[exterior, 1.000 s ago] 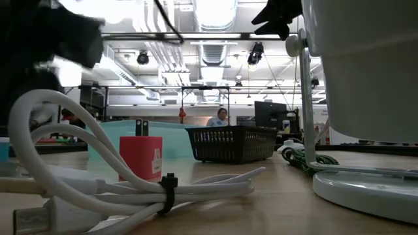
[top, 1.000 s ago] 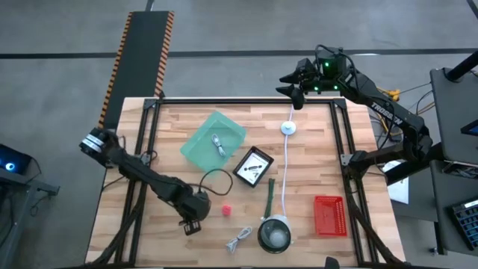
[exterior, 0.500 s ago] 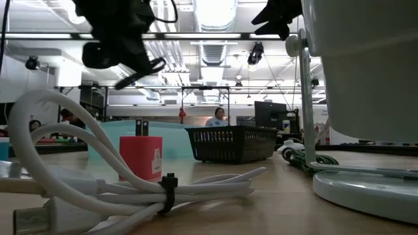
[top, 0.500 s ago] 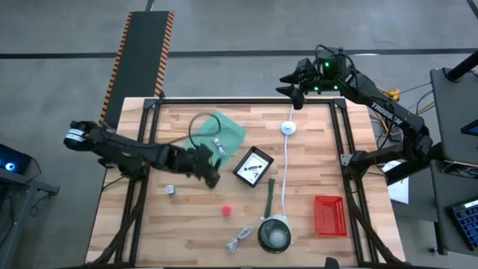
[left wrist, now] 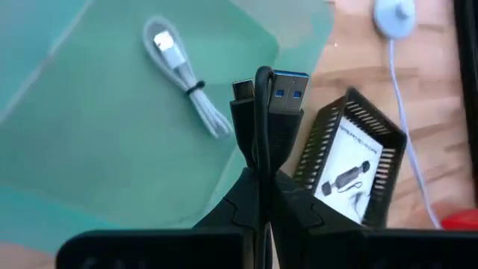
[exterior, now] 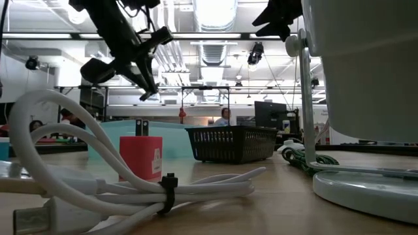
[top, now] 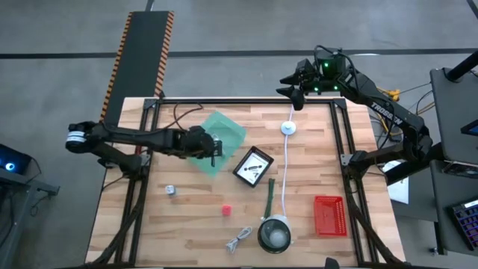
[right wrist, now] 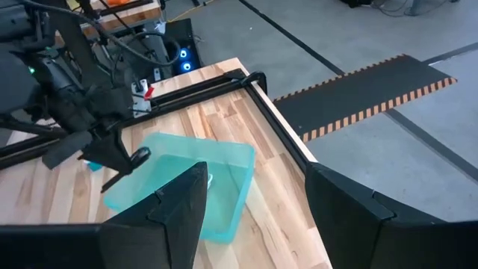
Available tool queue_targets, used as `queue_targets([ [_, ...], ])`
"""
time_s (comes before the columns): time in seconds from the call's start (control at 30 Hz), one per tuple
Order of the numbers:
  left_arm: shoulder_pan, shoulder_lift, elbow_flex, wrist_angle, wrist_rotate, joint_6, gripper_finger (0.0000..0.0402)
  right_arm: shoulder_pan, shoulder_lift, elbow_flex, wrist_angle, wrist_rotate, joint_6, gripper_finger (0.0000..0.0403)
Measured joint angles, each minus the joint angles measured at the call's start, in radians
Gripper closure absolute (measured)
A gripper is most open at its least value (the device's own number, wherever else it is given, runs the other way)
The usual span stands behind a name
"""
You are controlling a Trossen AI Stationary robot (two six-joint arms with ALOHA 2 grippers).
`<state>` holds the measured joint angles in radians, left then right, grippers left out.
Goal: Pick and place items into bin
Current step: Put the black charger cable into the green bin, then put the green charger cable into the green bin
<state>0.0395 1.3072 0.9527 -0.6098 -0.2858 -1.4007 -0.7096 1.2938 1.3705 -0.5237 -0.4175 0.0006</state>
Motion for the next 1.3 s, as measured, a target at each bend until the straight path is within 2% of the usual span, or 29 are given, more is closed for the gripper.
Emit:
queue_targets([
  [0.27,0.006,0.017,-0.015,-0.012,0.02,-0.034,0.0395,0.0,0.0,0.0,0.0,0.0,0.0,0.0193],
  [0.47,0.007,0.017,-0.017,-0.011,-0.013,-0.031,0.0335,0.0,0.0,0.0,0.0,0.0,-0.001,0.0193],
  [0.6,0.007,0.017,-0.017,-0.002,-0.015,0.03,0.0282,0.0,0.0,0.0,0.0,0.0,-0.004,0.0193],
  [0.73,0.007,0.014,-0.018,0.057,-0.004,0.143,0.0229,0.0,0.0,0.0,0.0,0.0,-0.008,0.0193],
  [0.83,0.005,0.007,-0.017,0.188,0.044,0.288,0.0206,0.0,0.0,0.0,0.0,0.0,-0.016,0.0193],
  [0.97,-0.018,0.007,-0.015,0.423,0.169,0.524,0.0198,0.0,0.0,0.0,-0.004,0.0,-0.019,0.0193],
  [1.1,-0.034,0.007,-0.014,0.538,0.191,0.632,0.0197,0.0,0.0,0.0,-0.059,-0.011,-0.052,0.0193],
  [1.3,-0.034,0.005,-0.013,0.547,0.191,0.649,0.0197,0.01,0.0,0.0,-0.204,-0.196,-0.246,0.0193],
])
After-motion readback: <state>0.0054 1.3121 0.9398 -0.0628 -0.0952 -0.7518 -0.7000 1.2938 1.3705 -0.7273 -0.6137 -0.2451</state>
